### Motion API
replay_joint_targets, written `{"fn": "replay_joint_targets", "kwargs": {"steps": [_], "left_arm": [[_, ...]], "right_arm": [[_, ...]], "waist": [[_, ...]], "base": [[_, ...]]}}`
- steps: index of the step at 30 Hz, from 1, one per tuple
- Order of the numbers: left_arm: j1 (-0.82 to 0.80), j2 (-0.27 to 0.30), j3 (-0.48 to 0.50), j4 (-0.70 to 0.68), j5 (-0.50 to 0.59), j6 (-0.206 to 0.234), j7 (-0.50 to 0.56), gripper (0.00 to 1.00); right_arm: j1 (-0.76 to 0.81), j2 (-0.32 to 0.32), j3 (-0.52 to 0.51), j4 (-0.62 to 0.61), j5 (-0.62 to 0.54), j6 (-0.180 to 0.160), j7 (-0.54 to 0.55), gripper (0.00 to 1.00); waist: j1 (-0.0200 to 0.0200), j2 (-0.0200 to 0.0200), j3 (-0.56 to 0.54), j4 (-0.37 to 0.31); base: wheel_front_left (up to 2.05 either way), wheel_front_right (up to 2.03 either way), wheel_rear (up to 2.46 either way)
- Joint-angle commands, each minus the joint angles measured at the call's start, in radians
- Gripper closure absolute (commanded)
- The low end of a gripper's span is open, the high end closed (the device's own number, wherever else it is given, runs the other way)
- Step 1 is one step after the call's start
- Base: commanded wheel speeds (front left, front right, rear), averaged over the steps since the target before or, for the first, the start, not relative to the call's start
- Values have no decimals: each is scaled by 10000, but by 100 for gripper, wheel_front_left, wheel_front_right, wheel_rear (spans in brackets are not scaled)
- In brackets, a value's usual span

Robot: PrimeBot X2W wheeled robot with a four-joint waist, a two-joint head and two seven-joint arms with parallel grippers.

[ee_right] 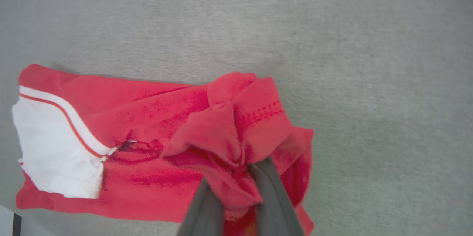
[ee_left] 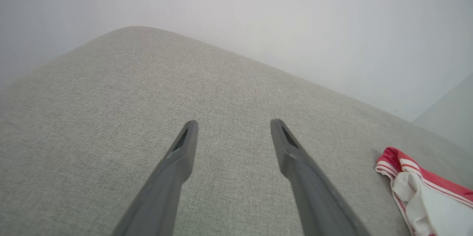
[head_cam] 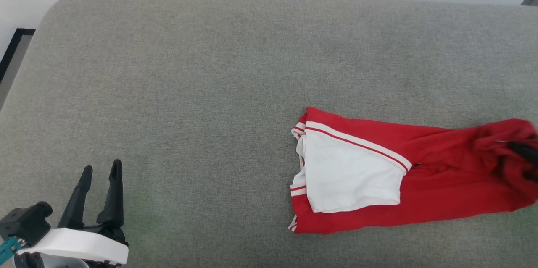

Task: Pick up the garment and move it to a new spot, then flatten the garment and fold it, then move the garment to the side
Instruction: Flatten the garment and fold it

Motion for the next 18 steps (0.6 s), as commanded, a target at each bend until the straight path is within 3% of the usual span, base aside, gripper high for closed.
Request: {"fn": "replay_joint_targets", "kwargs": {"steps": [1,6,10,18], "left_arm": [[101,-20,56,20,158,-43,-48,0],[63,-108,-2,97,201,-134,-48,0],[-54,-179,-124,198,245,-203,-44,0],[-291,-388,-370,463,232,-325,-17,0]], "right_arm": [[184,152,167,-495,115,0,60,100],[437,728,1074,-2040,67,0,254,100],[186,1239,2012,-2604,-151,0,365,100],[-563,2098,3724,-1937,-489,0,-48,100]], "waist": [[0,0,-35,-14],[0,0,-140,100],[0,0,-211,329],[0,0,-342,922]], "base": [[0,0,0],[0,0,0],[0,0,0],[0,0,0]]}}
